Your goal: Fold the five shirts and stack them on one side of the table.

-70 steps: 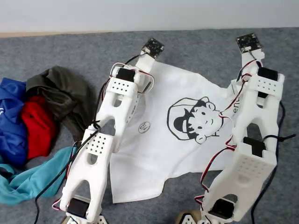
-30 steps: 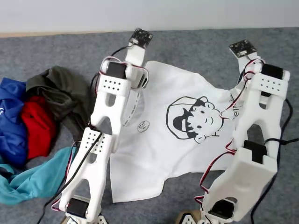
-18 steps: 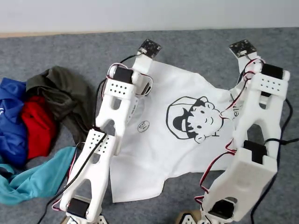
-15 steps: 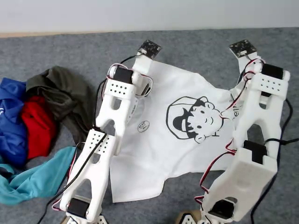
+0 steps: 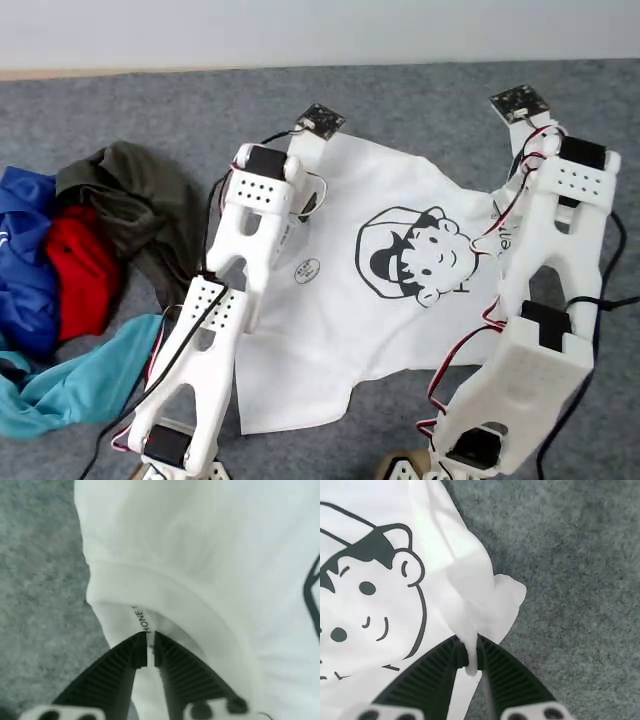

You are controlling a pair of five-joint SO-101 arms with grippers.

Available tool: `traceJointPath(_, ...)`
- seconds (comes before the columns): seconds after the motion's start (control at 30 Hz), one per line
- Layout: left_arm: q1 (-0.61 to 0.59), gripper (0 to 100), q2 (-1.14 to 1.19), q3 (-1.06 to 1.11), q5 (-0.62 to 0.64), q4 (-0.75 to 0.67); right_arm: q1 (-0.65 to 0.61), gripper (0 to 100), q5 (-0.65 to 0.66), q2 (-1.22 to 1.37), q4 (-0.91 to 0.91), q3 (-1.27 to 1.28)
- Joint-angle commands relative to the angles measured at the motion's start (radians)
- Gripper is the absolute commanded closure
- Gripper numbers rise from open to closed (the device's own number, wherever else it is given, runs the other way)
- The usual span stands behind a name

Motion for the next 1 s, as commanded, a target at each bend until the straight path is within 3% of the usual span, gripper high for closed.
traceJointPath(0.0,-0.005,99,-0.055,0.015,-0.006,0.031,-0.005,98.9,0.006,-0.019,0.012,-0.049)
traceJointPath(0.4,-0.025,100,-0.068,0.047,0.000,0.032,-0.016,98.9,0.012,-0.096,0.012,-0.048)
traceJointPath(0.67,-0.140,100,-0.068,0.051,0.000,0.035,-0.021,98.9,0.012,-0.105,0.013,-0.041)
traceJointPath(0.8,-0.163,100,-0.114,0.130,0.000,0.035,-0.022,98.9,0.012,-0.105,0.012,-0.021)
traceJointPath(0.97,-0.103,100,-0.302,0.321,0.000,0.032,-0.031,98.9,0.012,-0.105,0.004,0.009)
